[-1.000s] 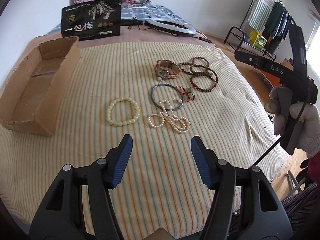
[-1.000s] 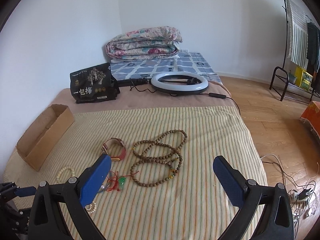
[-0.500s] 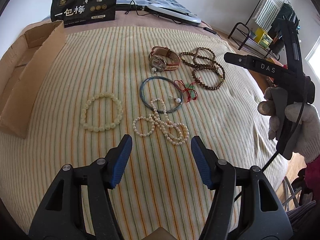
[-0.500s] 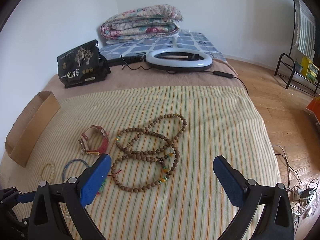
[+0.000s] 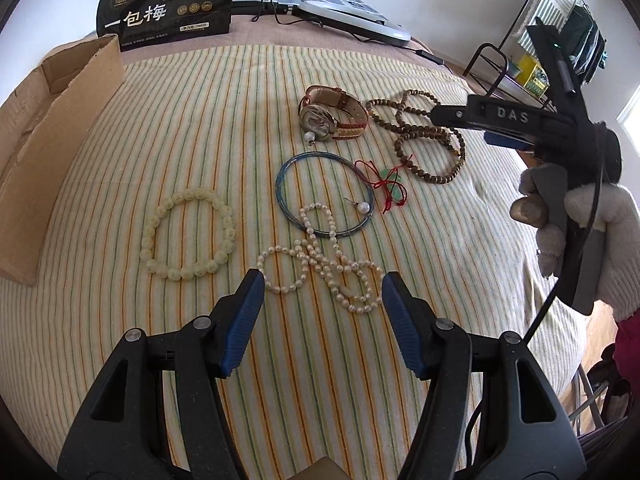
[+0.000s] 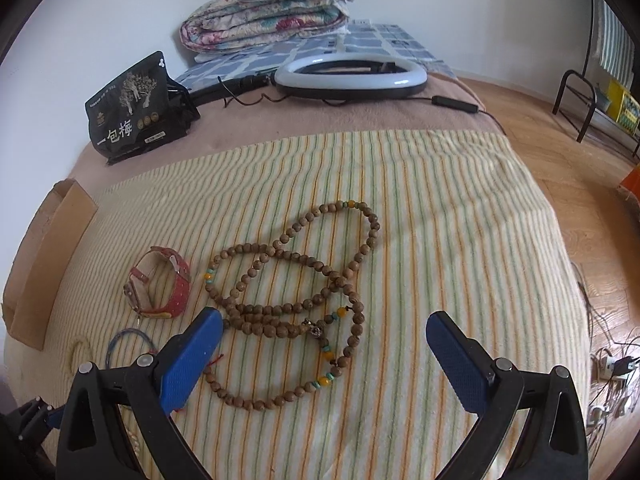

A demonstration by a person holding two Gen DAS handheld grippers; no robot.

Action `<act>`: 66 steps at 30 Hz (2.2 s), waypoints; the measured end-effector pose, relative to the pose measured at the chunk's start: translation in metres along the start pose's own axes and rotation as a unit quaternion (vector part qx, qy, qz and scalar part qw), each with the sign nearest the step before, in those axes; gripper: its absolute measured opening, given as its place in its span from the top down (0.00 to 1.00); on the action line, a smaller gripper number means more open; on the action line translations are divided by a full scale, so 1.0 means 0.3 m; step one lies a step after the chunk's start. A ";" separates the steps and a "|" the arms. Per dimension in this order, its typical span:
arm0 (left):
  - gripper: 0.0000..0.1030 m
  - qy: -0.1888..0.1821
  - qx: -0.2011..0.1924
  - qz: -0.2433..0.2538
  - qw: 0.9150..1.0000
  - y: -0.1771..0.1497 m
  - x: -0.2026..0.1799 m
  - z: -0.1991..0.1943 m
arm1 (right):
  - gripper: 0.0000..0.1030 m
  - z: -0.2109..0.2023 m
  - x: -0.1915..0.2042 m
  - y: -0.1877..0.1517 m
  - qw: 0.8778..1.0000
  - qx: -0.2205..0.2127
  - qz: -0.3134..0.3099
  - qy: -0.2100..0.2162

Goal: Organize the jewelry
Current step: 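Move the right tool to the brown bead necklace while the left tool approaches the pearl necklace, then close the right tool on the brown bead necklace while the left tool closes on the pearls, then lift and carry both necklaces over the cardboard box with both tools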

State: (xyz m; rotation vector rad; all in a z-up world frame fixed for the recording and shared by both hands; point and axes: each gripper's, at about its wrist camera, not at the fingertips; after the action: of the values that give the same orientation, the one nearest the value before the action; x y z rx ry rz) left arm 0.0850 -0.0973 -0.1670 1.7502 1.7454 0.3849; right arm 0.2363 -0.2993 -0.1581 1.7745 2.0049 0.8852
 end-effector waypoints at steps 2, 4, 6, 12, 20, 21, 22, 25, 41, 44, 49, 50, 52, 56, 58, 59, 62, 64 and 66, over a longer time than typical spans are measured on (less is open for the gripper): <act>0.39 -0.003 0.002 -0.005 1.000 0.002 0.006 0.007 | 0.00 0.024 0.002 0.004 1.000 0.010 0.006 0.008; 0.39 -0.002 0.002 -0.006 1.000 0.006 0.009 0.012 | 0.01 0.048 0.003 0.002 1.000 0.019 0.010 0.011; 0.39 -0.003 0.002 -0.008 1.000 0.013 0.014 0.020 | 0.03 0.073 0.001 -0.003 0.999 0.031 0.021 0.013; 0.39 -0.004 0.001 -0.007 1.000 0.018 0.021 0.034 | 0.02 0.105 0.039 0.003 0.999 0.037 0.011 0.011; 0.49 0.004 0.005 -0.008 1.000 0.023 0.033 0.057 | 0.02 0.137 0.096 -0.002 0.998 0.045 -0.034 -0.017; 0.51 0.005 0.006 -0.007 1.000 0.022 0.033 0.056 | 0.02 0.136 0.096 -0.006 0.998 0.046 -0.040 -0.020; 0.52 0.009 0.005 -0.004 1.000 0.022 0.031 0.058 | 0.02 0.139 0.101 -0.007 0.998 0.047 -0.046 -0.024; 0.63 0.023 0.004 0.016 1.000 0.015 0.016 0.062 | 0.03 0.147 0.117 -0.007 0.996 0.048 -0.060 -0.037; 0.94 0.029 0.000 0.010 1.000 0.011 0.049 0.063 | 0.65 0.108 0.124 0.001 0.995 0.035 -0.085 -0.037; 0.95 0.022 0.001 0.003 1.000 0.008 0.054 0.054 | 0.87 0.093 0.111 0.000 0.995 0.037 -0.083 -0.028; 0.96 0.011 -0.001 -0.005 1.000 0.000 0.058 0.027 | 0.90 0.054 0.100 -0.013 0.997 0.032 -0.074 -0.016; 0.96 0.010 -0.002 -0.004 1.000 -0.001 0.057 0.022 | 0.90 0.040 0.105 -0.015 0.997 0.028 -0.077 -0.013; 0.96 0.008 -0.007 -0.004 1.000 0.001 0.056 0.002 | 0.90 0.018 0.111 -0.013 0.996 0.021 -0.082 -0.013; 0.96 0.005 -0.021 -0.005 1.000 0.008 0.054 -0.046 | 0.90 -0.059 0.119 0.010 0.997 -0.006 -0.078 -0.007; 0.96 0.002 -0.031 -0.004 1.000 0.019 0.051 -0.078 | 0.90 -0.098 0.122 0.022 0.997 -0.019 -0.079 -0.007; 0.96 0.001 -0.036 -0.003 0.999 0.024 0.050 -0.091 | 0.90 -0.126 0.129 0.030 0.996 -0.029 -0.082 -0.008; 0.96 -0.006 -0.048 -0.004 0.999 0.041 0.046 -0.137 | 0.91 -0.194 0.146 0.048 0.995 -0.051 -0.087 -0.006; 0.99 -0.010 -0.056 -0.004 0.998 0.052 0.048 -0.167 | 0.91 -0.227 0.158 0.061 0.994 -0.062 -0.087 -0.004; 0.99 -0.012 -0.065 -0.002 0.998 0.067 0.050 -0.200 | 0.91 -0.269 0.174 0.072 0.993 -0.075 -0.090 -0.003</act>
State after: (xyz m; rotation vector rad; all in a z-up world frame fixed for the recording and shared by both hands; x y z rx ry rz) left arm 0.0654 -0.0676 -0.1125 1.6533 1.6685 0.4646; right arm 0.1944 -0.2668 -0.0750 1.4896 2.0010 0.9442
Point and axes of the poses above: each gripper's, at about its wrist camera, not at the fingertips, and z roughly the way its jaws point, x to its left, y to its top, and after that the axes turned 9 degrees about -x, right-handed
